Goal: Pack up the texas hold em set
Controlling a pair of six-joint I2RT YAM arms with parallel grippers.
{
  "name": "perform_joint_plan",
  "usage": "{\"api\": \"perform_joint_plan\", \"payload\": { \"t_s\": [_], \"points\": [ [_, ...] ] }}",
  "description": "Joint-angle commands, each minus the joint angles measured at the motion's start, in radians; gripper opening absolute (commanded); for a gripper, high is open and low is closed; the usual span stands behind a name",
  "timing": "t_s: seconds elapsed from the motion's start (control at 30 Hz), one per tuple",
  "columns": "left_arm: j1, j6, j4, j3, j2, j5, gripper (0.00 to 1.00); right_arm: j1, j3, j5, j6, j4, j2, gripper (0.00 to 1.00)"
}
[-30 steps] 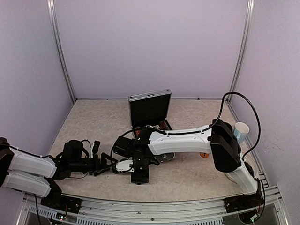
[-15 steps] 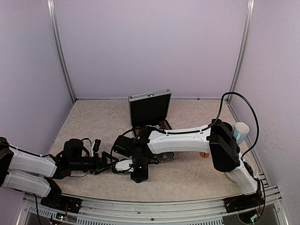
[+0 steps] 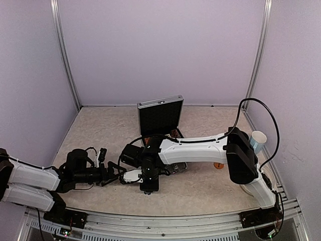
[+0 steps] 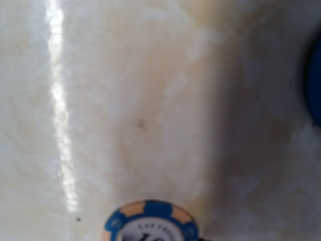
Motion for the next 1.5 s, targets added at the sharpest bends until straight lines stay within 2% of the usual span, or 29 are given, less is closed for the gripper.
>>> {"api": "perform_joint_plan", "payload": {
  "t_s": [0.0, 0.07, 0.2, 0.3, 0.37, 0.73, 0.93, 1.1, 1.47],
  "points": [
    [-0.02, 0.01, 0.014, -0.034, 0.017, 0.028, 0.98, -0.008, -0.003, 0.034, 0.032, 0.065, -0.096, 0.3],
    [-0.025, 0.007, 0.021, -0.031, 0.026, 0.027, 0.98, -0.008, -0.008, 0.022, 0.032, 0.054, -0.096, 0.37],
    [-0.028, 0.001, 0.007, -0.025, 0.033, 0.017, 0.98, -0.008, -0.004, 0.006, 0.031, 0.016, -0.052, 0.69],
    [-0.027, -0.013, -0.04, -0.029, 0.002, -0.041, 0.98, -0.001, 0.023, 0.022, 0.033, -0.007, -0.001, 0.78],
    [-0.026, -0.017, -0.071, -0.028, -0.028, -0.061, 0.98, 0.004, 0.043, 0.024, 0.035, -0.024, 0.027, 0.79],
    [-0.012, -0.009, -0.163, -0.031, -0.136, -0.078, 0.99, 0.007, 0.134, 0.006, 0.05, -0.073, 0.138, 0.75],
    [-0.001, -0.004, -0.204, -0.044, -0.198, -0.072, 0.99, 0.007, 0.127, 0.006, 0.064, -0.1, 0.16, 0.6],
    [0.014, -0.006, -0.231, -0.064, -0.253, -0.071, 0.99, 0.005, 0.082, 0.006, 0.081, -0.113, 0.148, 0.58],
    [0.02, -0.012, -0.241, -0.078, -0.292, -0.07, 0.99, -0.009, 0.072, -0.021, 0.093, -0.121, 0.157, 0.4]
  ]
}}
